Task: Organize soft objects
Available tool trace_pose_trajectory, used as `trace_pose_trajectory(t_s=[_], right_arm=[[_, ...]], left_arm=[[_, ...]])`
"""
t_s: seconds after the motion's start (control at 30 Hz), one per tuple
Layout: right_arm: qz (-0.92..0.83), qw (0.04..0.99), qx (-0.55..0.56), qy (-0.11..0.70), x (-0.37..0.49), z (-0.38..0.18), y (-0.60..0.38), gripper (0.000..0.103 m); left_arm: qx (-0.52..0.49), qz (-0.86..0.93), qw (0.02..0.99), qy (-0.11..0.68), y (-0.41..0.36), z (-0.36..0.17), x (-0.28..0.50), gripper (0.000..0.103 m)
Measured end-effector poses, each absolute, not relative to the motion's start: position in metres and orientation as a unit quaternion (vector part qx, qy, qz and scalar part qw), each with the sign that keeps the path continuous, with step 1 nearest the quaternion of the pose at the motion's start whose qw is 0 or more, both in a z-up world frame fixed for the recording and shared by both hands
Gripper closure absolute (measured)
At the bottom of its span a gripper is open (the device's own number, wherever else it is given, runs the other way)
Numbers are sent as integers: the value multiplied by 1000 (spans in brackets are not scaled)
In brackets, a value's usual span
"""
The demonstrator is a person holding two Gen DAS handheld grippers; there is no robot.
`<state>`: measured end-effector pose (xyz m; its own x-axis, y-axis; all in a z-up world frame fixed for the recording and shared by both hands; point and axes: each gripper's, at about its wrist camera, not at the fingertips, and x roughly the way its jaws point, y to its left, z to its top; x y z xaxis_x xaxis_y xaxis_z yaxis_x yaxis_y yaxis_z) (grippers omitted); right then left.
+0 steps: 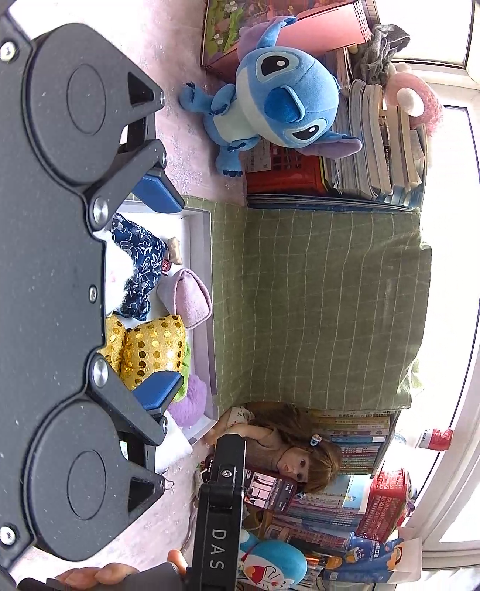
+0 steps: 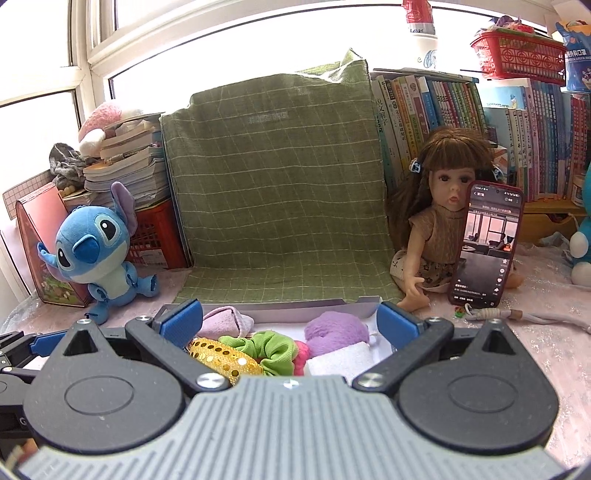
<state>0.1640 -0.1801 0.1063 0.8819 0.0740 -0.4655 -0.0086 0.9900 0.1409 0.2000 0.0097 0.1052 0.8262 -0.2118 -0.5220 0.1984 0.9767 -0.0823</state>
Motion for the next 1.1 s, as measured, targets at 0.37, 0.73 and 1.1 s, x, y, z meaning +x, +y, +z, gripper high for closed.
trace_pose_trajectory(t_s=[0.37, 0.73, 1.1], right_arm=[[3, 976, 65, 207, 131, 108, -186, 0], [-8, 980, 56, 190, 97, 94, -188, 0], [-26, 978, 40, 204, 74, 61, -183, 0]], left_arm=[[13, -108, 969, 222, 2, 123, 158, 9], [2, -109, 974, 201, -2, 123, 122, 7], [0, -98, 972, 216, 0, 94, 100, 7]])
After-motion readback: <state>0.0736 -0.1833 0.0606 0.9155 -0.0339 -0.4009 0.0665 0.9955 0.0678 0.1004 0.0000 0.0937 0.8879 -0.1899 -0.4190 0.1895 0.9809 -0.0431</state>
